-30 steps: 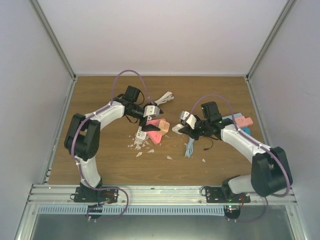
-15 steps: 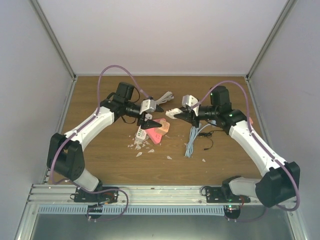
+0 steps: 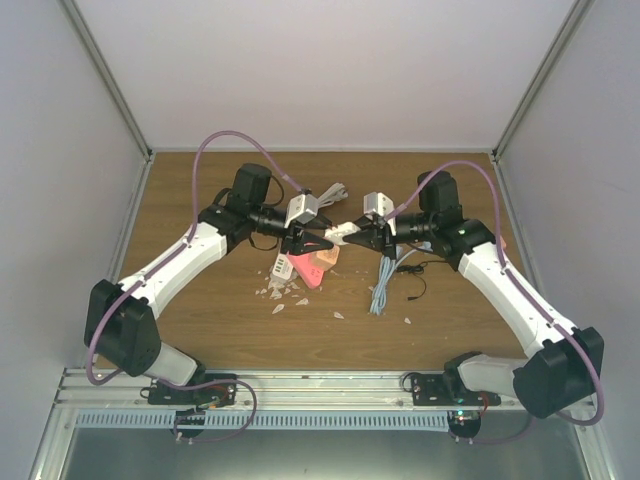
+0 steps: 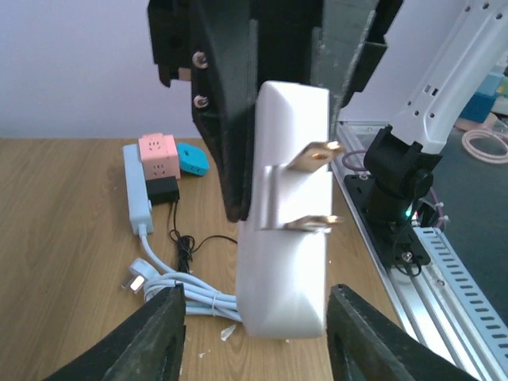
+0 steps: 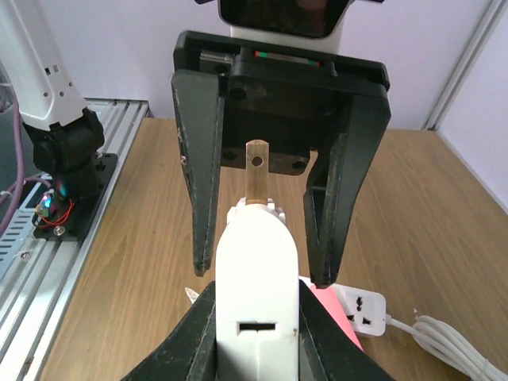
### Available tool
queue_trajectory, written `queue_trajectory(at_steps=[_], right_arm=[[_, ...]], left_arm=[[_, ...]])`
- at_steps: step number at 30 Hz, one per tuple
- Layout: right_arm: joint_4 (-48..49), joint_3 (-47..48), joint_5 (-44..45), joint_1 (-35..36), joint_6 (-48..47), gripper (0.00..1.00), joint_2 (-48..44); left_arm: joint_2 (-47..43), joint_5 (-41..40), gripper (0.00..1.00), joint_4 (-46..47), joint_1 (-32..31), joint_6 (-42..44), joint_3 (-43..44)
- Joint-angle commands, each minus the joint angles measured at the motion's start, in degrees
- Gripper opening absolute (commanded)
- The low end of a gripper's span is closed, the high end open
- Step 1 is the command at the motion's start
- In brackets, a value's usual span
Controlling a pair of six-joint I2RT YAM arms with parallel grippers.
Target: Pull the plug off the socket
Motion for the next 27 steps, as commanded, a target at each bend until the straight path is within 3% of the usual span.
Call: queue_trajectory(at_steps=[1,10,11,13,15,27], right_arm=[[0.4,-1.1,-1.3,0.5,1.1,0.1,0.3],[2.1,-1.3,-0.2,0.5,5.7,0.12,1.0],[1.9,-1.3,0.1,0.5,6.0,0.19,1.1],[1.1,-1.2,1.3,0.5,6.9,0.43,1.1],[-0.3,-1.3,2.1,0.2,6.8,0.49,1.2],[-3.1,-2.9,-0.3,-2.4,6.8,0.24,0.3]], left_arm=[[-2.1,1.5,0.47,4.2,-0.8,-3.0,-1.2],[-2.3,1.6,0.17,3.2,-0.9,-2.9,-1.2],[-2.4,1.4,0.12,2.9,-0.9,-2.6,-1.2],[-2.4,1.2,0.06,2.0,-0.6,-1.8,-1.1],[-2.6,1.2,0.03,1.4,0.0,-1.2,-1.4],[-2.7,2.0,0.0,0.8,0.7,0.0,-2.0]])
